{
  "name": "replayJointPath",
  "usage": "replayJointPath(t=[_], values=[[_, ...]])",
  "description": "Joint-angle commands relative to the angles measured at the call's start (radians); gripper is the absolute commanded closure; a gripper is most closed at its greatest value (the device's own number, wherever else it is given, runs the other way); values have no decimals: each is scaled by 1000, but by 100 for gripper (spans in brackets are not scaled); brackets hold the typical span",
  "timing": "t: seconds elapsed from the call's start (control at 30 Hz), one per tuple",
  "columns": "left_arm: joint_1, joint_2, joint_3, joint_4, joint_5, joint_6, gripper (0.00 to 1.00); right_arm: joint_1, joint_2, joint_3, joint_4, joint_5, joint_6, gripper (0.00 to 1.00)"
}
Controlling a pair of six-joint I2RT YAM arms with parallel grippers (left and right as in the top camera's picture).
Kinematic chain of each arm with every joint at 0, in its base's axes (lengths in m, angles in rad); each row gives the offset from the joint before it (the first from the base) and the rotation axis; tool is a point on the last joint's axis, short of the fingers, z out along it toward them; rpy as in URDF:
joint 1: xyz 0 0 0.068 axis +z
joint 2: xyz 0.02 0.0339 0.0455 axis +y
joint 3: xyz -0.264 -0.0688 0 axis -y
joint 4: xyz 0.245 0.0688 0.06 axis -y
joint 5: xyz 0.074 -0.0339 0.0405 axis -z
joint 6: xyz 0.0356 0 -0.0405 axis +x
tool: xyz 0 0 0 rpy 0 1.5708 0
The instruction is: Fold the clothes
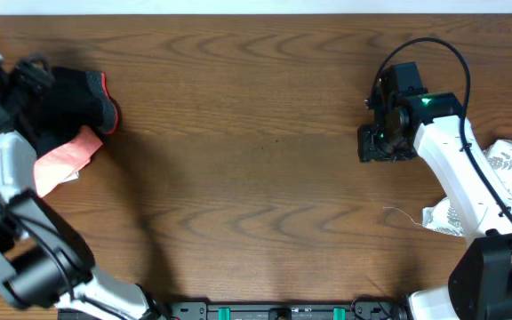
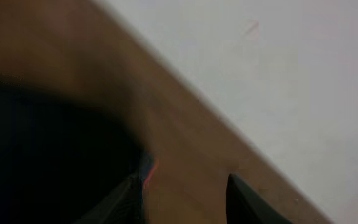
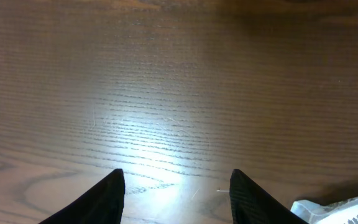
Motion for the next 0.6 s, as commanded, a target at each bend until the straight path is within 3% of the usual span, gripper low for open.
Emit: replayJointPath(t=[0.0,0.03,0.2,0.33,0.57], values=[[31,63,0,-52,-13,33,71,4,-8,-3,-7,2,-7,47],[54,65,0,-87,-27,32,81,4,-8,-3,-11,2,-7,47],[199,49,0,-222,-90,29,86,4,-8,-3,-16,5,-18,47],[282,51,-2,-323,-215,36,86,4,-8,-3,-1,6,-18,47],[333,51,-2,-306,-214,40,85,4,-8,-4,-5,6,-18,47]])
